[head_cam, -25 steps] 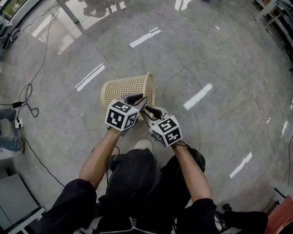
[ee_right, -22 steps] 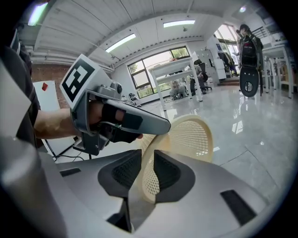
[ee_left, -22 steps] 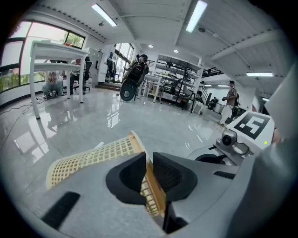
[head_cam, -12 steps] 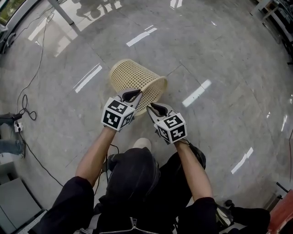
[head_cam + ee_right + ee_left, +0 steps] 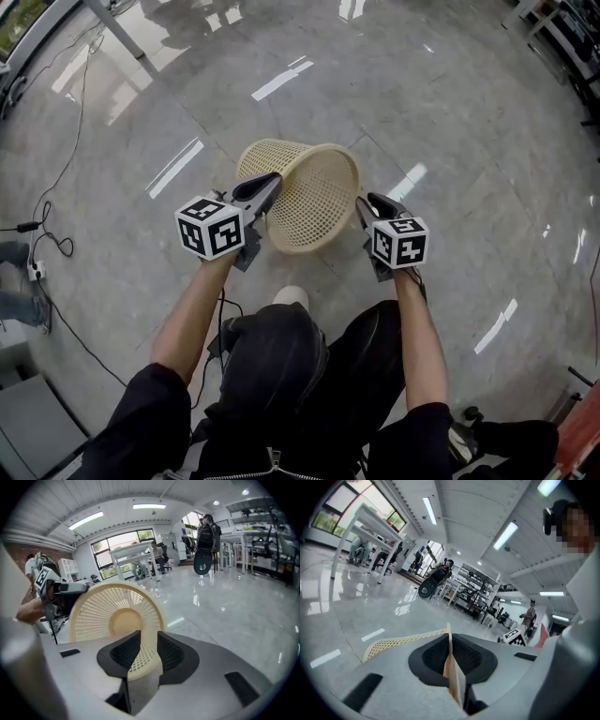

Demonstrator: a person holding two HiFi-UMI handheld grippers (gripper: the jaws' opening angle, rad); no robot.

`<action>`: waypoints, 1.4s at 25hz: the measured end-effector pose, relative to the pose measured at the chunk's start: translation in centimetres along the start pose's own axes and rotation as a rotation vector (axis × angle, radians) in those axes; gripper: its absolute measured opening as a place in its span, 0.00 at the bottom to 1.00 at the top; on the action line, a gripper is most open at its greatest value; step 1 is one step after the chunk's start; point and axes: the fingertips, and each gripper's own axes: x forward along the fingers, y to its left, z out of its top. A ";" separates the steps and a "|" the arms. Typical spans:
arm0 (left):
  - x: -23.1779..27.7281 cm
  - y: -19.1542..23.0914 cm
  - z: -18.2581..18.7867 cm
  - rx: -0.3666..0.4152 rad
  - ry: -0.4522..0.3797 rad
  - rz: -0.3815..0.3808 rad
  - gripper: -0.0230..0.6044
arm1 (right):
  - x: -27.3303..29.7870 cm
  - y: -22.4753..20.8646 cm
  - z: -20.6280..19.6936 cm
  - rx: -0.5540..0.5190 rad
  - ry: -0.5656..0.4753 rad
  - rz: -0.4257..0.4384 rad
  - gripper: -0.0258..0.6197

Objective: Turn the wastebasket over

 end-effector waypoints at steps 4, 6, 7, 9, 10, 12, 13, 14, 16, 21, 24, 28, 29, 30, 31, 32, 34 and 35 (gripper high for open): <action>-1.2 1.5 0.9 -0.137 -0.083 -0.014 0.08 | 1.2 -2.3 -3.5 0.058 0.136 -0.013 0.24; -2.1 2.6 1.2 -0.157 -0.103 0.004 0.08 | 2.1 -2.1 -4.9 0.080 0.181 0.006 0.25; -2.5 3.0 1.3 -0.163 -0.109 0.012 0.08 | 2.5 -1.8 -5.2 0.093 0.189 0.021 0.25; -3.4 3.8 1.3 -0.172 -0.121 0.027 0.08 | 3.4 -0.7 -5.3 0.108 0.191 0.051 0.25; -3.9 4.2 1.3 -0.175 -0.127 0.036 0.08 | 3.9 -0.1 -5.2 0.105 0.190 0.061 0.25; -4.9 5.1 1.3 -0.194 -0.147 0.052 0.08 | 4.9 1.0 -5.0 0.093 0.191 0.074 0.25; -5.4 5.6 1.2 -0.211 -0.160 0.058 0.08 | 5.3 1.4 -4.9 0.088 0.190 0.077 0.25; -5.9 6.1 1.2 -0.222 -0.172 0.067 0.08 | 5.5 1.7 -4.6 0.084 0.187 0.078 0.25; -6.6 6.8 1.2 -0.206 -0.185 0.102 0.08 | 5.9 2.1 -3.9 0.080 0.178 0.077 0.25; -8.5 9.0 1.0 -0.041 -0.167 0.242 0.11 | 6.2 3.6 -1.2 0.041 0.152 0.065 0.23; -10.1 11.4 0.5 0.028 -0.134 0.333 0.11 | 6.4 5.3 1.0 0.016 0.097 0.078 0.23; -12.0 14.0 -0.5 0.051 -0.093 0.419 0.11 | 7.2 7.4 3.5 -0.031 0.036 0.089 0.23; -12.3 14.4 -0.8 0.044 -0.087 0.434 0.11 | 7.5 7.7 4.1 -0.036 0.027 0.085 0.23; -12.5 14.6 -1.0 0.033 -0.086 0.445 0.11 | 7.8 7.9 4.5 -0.038 0.021 0.079 0.23; -12.8 14.7 -1.3 0.018 -0.094 0.452 0.11 | 8.2 8.0 4.8 -0.040 0.020 0.071 0.23; -13.1 14.8 -1.6 -0.002 -0.108 0.458 0.11 | 8.6 8.2 5.0 -0.043 0.020 0.065 0.23; -14.0 15.0 -2.2 -0.037 -0.126 0.478 0.11 | 9.2 8.8 5.4 -0.056 0.016 0.063 0.23; -14.5 15.3 -2.6 -0.048 -0.126 0.496 0.11 | 9.4 9.3 5.7 -0.069 0.013 0.067 0.23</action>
